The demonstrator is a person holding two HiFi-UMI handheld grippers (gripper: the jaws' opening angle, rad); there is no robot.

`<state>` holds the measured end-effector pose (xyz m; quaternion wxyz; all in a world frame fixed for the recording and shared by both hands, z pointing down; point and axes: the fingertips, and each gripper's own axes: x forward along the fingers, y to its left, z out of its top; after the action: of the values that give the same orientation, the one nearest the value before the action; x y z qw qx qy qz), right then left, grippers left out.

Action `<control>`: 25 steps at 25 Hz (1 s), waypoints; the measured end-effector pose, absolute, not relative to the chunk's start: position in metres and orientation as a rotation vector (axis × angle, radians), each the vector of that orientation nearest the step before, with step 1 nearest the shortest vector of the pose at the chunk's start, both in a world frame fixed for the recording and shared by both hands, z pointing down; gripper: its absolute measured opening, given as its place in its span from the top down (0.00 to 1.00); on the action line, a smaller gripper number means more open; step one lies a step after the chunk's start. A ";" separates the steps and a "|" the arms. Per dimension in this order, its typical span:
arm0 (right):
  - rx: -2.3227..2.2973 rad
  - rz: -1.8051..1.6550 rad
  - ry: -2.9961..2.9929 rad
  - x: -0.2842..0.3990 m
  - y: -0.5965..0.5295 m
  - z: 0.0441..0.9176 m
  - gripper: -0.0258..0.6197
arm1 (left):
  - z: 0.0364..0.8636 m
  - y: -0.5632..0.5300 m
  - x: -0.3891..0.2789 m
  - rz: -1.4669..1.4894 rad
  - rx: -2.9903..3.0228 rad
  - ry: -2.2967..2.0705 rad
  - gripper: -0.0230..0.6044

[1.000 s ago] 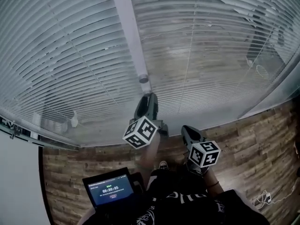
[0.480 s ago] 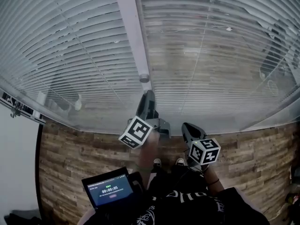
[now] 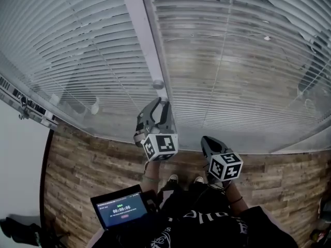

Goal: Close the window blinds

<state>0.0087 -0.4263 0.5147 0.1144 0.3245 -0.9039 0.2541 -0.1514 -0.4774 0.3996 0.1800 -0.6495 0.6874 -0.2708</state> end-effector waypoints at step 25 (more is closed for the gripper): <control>0.924 0.825 -2.626 0.015 -0.449 0.538 0.93 | 0.407 -0.481 -0.163 -0.872 -1.859 1.929 0.77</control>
<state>0.0149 -0.4495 0.5378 0.1188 0.3159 -0.8981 0.2821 -0.1633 -0.4813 0.4069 0.1614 -0.6511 0.6758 -0.3053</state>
